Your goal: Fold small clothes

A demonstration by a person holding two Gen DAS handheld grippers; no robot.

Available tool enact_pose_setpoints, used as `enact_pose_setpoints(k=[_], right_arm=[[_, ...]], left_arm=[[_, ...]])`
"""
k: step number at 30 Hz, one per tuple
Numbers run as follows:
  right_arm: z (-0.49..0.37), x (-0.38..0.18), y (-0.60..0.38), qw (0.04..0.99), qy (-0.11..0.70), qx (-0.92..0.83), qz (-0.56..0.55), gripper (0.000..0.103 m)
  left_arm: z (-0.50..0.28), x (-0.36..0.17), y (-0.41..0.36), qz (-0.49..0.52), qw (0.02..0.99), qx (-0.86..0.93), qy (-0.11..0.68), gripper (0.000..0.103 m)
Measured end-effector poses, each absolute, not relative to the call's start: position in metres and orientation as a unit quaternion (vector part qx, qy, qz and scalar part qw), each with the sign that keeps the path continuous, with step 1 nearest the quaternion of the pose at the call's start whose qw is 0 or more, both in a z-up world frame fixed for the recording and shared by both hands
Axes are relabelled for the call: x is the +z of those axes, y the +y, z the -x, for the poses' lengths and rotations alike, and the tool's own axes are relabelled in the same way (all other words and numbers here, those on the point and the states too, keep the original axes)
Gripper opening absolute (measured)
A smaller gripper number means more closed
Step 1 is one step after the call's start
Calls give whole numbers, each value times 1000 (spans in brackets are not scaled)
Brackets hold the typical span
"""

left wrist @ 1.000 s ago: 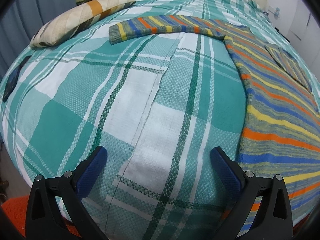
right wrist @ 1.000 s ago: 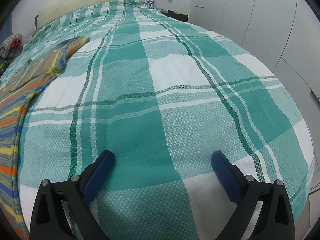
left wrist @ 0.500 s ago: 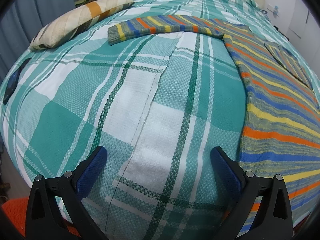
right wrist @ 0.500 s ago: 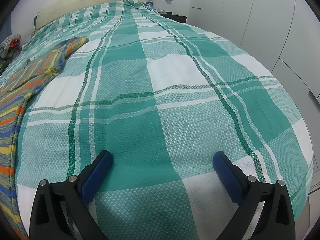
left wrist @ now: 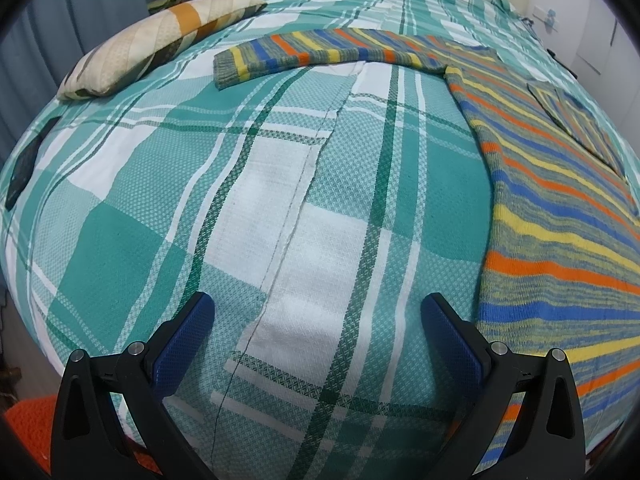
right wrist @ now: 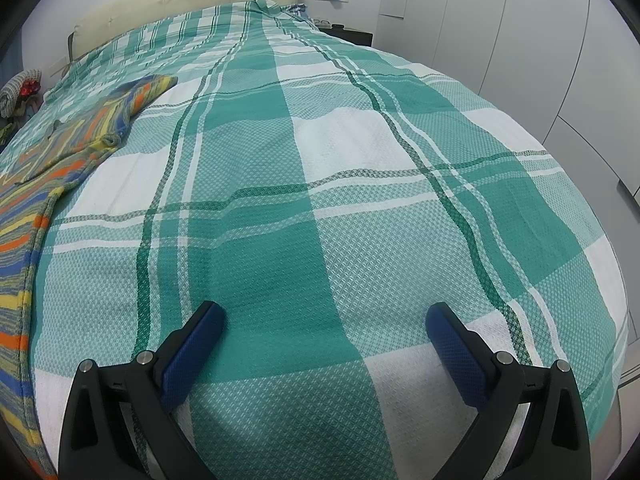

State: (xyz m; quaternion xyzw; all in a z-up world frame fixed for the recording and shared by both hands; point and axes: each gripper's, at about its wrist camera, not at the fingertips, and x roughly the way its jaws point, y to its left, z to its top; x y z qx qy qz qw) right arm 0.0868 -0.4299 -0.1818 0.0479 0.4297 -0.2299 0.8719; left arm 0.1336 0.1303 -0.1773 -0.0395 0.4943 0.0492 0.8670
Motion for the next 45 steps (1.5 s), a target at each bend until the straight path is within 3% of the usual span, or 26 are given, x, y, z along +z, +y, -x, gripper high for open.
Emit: enact_pose_setpoints(k=[45], right_arm=[[-86, -183, -429, 871, 431, -231, -49, 101]], left_arm=[[-135, -178, 129, 31, 865, 47, 499, 103]])
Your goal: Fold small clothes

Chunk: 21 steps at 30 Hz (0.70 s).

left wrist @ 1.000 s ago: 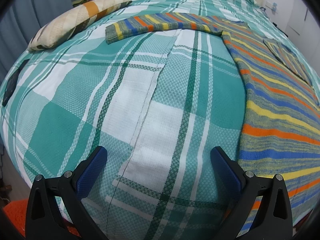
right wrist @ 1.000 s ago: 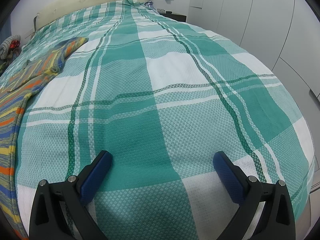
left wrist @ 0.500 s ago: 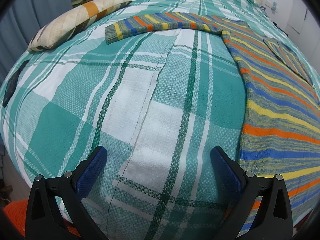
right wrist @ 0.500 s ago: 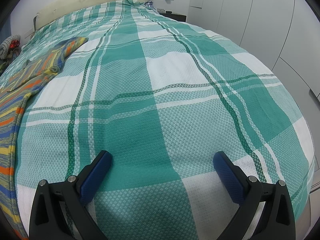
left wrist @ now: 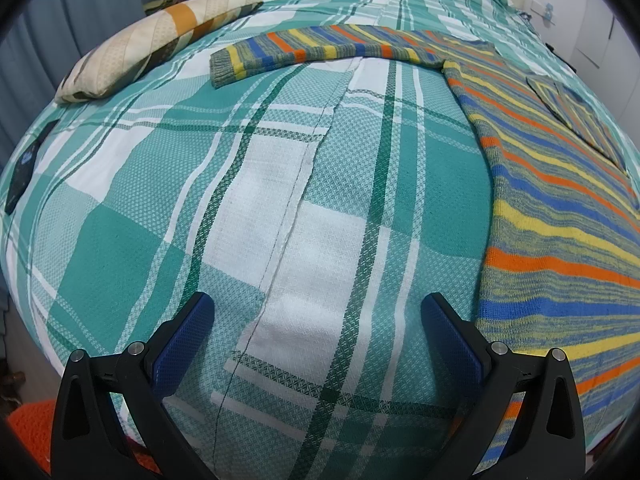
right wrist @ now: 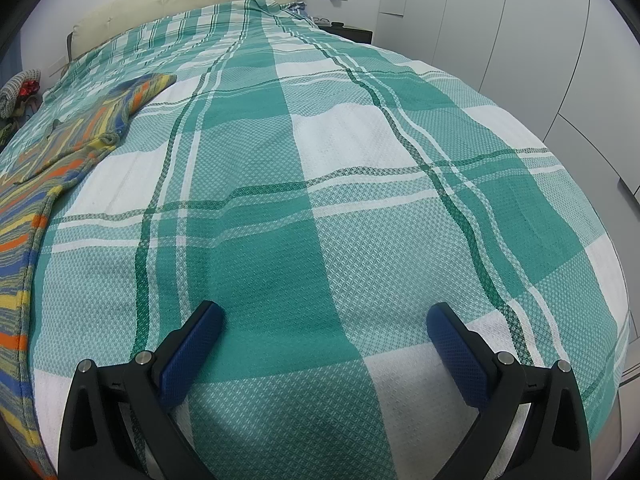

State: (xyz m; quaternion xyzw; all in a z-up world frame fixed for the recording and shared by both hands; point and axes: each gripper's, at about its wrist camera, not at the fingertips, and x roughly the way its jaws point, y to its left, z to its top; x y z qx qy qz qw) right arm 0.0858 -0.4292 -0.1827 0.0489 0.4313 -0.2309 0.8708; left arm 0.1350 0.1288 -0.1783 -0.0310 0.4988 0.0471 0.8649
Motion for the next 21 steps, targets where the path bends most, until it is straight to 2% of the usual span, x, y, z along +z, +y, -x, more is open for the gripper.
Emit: enact_pose_setpoints(k=[13, 17, 21], right_arm=[[-86, -183, -429, 871, 432, -231, -48, 101], [-86, -183, -429, 871, 431, -231, -48, 101], [-86, -183, -429, 870, 433, -232, -47, 102]], left_arm=[[-138, -174, 133, 46, 855, 40, 515, 102], [-146, -139, 168, 159, 858, -8, 488, 102], [-196, -112, 224, 279, 848, -17, 451, 102]])
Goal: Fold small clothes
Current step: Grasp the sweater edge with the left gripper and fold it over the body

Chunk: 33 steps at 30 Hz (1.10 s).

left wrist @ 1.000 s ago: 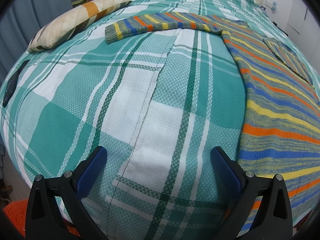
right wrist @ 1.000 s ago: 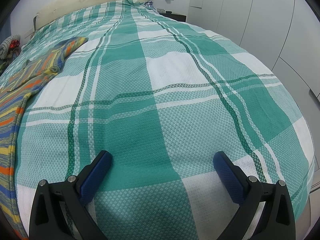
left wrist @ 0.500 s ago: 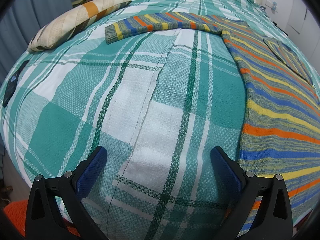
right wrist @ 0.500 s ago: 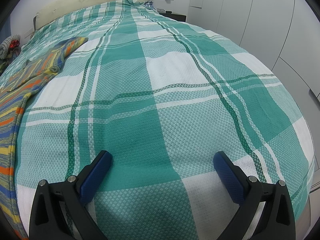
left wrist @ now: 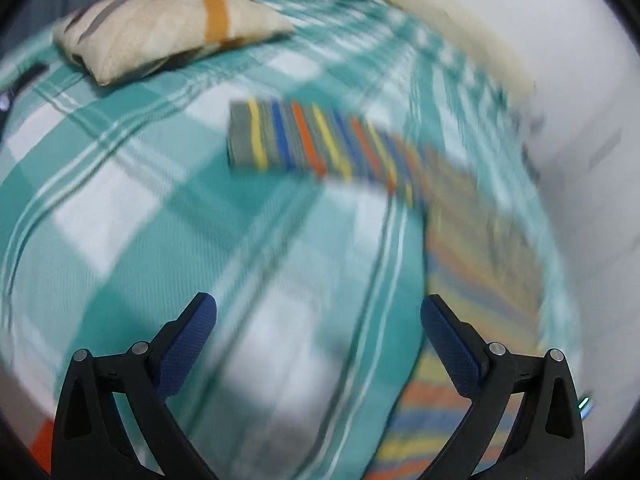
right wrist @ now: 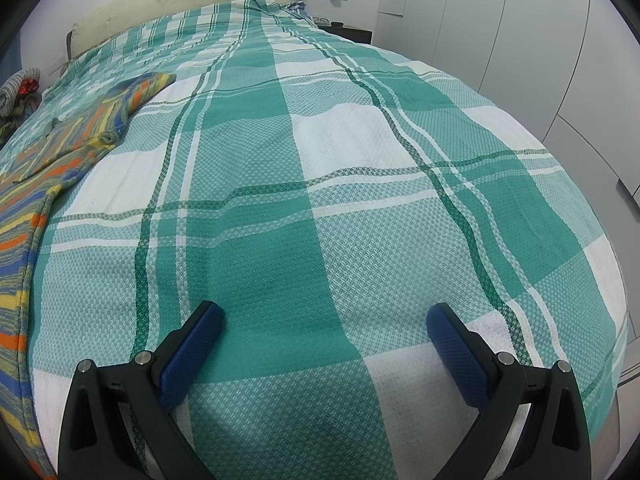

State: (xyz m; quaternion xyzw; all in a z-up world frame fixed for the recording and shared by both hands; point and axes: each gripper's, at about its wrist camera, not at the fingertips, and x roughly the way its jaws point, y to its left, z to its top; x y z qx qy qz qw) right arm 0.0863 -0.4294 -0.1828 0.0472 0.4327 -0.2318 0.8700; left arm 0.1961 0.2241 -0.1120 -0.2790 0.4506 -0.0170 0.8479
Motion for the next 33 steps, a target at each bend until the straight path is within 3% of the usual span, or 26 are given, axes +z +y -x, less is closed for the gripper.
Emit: enact_pose_setpoints(k=[5, 7, 10, 11, 12, 13, 18, 25, 29, 33], right_arm=[[-88, -184, -431, 869, 434, -233, -47, 102], [-88, -184, -431, 869, 433, -233, -46, 102], [-88, -184, -431, 869, 434, -233, -46, 102], [-88, -184, -431, 869, 434, -233, -46, 102], [-89, -183, -431, 869, 434, -233, -46, 102], [-89, -183, -431, 869, 434, -234, -46, 102], [-90, -183, -432, 869, 434, -234, -46, 102], [-90, -183, -432, 869, 434, -234, -46, 102], [-90, -183, -432, 869, 433, -234, -46, 102], [-91, -183, -431, 869, 433, -234, -47, 102]], left_arm=[[-269, -140, 281, 350, 809, 43, 469, 99], [-288, -157, 290, 369, 792, 52, 483, 87], [-307, -168, 289, 380, 787, 51, 483, 78], [-312, -168, 287, 375, 792, 53, 479, 66], [-316, -168, 285, 371, 794, 56, 479, 23], [-320, -167, 284, 367, 791, 69, 484, 4], [-334, -109, 268, 324, 835, 101, 433, 0], [-357, -5, 109, 107, 913, -34, 391, 0], [-359, 9, 10, 41, 919, -101, 378, 0], [-358, -11, -65, 14, 915, -134, 379, 0]])
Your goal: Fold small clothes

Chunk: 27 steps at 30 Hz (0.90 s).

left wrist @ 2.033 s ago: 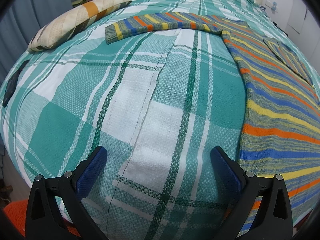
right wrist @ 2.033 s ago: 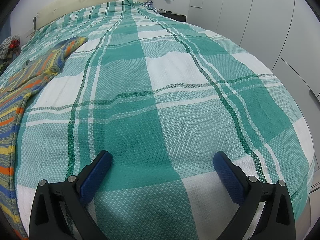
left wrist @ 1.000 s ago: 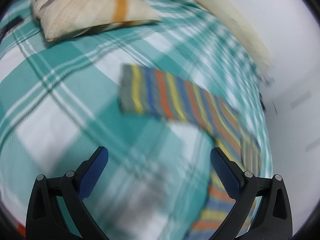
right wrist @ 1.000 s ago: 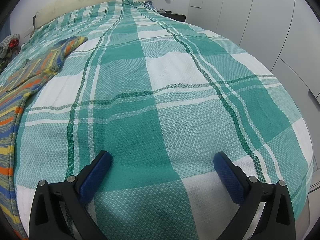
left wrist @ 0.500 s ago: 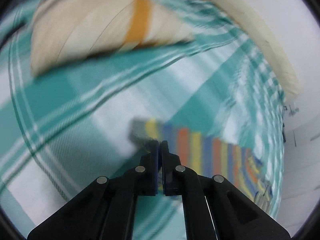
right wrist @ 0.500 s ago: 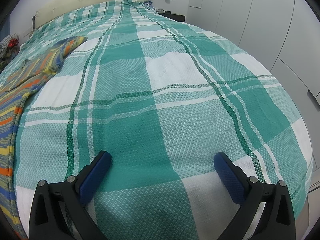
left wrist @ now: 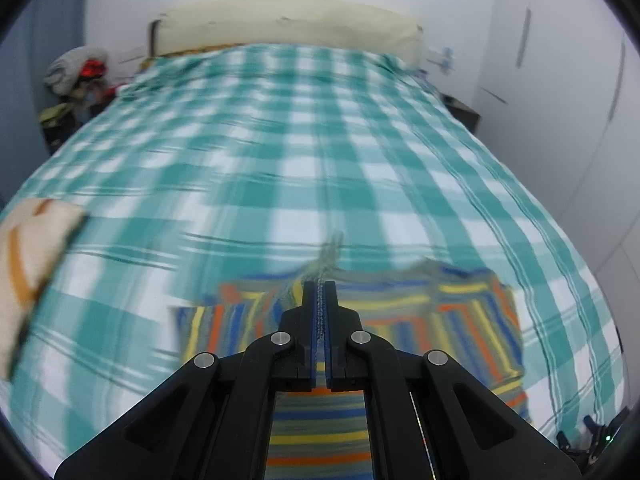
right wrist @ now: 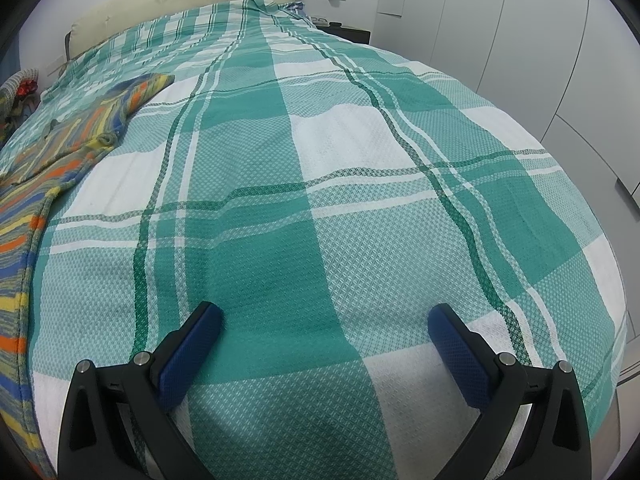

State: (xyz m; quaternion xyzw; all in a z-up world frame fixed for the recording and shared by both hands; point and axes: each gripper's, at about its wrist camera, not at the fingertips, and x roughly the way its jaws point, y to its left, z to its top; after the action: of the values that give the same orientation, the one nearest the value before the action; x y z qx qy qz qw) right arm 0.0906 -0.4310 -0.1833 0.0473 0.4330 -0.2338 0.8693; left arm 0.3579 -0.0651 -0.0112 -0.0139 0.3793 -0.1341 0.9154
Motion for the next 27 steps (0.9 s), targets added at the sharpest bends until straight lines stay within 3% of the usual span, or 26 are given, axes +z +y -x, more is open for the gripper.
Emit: enact_pose_setpoints(k=[3, 5, 6, 8, 15, 21, 27], right_arm=[[-91, -183, -431, 869, 433, -234, -47, 102], [-91, -183, -431, 869, 433, -234, -48, 102], [-91, -183, -431, 869, 433, -234, -48, 102], [-91, -183, -431, 869, 433, -233, -48, 102], [-91, -184, -429, 869, 433, -233, -50, 103], [-90, -184, -427, 869, 432, -237, -49, 103], [-91, -184, -428, 867, 437, -235, -49, 103]], left_arm=[[-347, -41, -118, -32, 914, -137, 381, 6], [-344, -75, -144, -79, 891, -121, 431, 43], [-340, -84, -148, -87, 882, -116, 447, 67], [-315, -92, -139, -73, 883, -142, 442, 68], [-238, -83, -47, -25, 886, -163, 434, 87], [-247, -95, 29, 4, 888, -91, 450, 87], [-286, -118, 37, 21, 888, -40, 458, 87]])
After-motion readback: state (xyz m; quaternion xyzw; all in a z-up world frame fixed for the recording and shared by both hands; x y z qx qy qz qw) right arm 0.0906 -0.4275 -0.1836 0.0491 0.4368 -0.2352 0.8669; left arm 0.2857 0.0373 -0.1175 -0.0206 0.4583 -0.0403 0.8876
